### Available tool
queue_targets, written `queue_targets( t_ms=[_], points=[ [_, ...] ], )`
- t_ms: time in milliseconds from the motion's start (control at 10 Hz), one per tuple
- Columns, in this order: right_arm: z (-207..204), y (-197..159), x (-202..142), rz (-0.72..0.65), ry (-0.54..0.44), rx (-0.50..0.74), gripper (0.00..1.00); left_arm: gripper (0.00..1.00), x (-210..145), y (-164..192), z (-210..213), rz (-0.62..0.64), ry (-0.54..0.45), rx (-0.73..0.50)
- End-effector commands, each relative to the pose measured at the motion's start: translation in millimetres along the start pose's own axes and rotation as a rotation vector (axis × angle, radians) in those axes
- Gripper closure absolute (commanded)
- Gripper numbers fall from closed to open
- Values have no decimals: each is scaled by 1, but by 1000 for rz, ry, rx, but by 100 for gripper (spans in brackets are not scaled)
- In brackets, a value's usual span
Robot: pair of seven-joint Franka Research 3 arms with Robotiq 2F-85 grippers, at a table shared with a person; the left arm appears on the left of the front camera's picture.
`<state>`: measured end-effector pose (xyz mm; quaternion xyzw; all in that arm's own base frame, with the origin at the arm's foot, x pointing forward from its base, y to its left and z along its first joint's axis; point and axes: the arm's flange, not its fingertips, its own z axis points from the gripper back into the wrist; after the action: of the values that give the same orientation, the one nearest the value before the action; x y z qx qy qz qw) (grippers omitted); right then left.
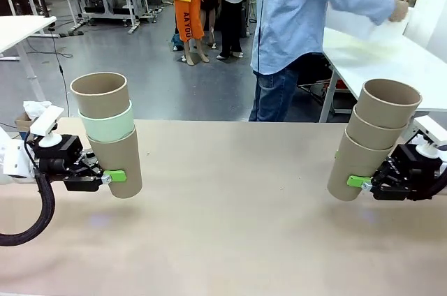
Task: Stack the cups and store them in the basket.
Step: Place the stack of Reusable plastic cups into the Pantry Basket.
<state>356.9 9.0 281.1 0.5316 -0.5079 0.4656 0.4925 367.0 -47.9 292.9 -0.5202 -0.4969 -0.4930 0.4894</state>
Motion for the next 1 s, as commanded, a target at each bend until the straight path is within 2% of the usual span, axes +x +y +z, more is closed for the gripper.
queue_targets(
  t_ms=[0,900],
  points=[
    [0,-2,4,12,-12,-12,16,14,4,0,-1,-4,-3,-4],
    [0,-2,4,12,-12,-12,16,14,4,0,-1,-4,-3,-4]
  ],
)
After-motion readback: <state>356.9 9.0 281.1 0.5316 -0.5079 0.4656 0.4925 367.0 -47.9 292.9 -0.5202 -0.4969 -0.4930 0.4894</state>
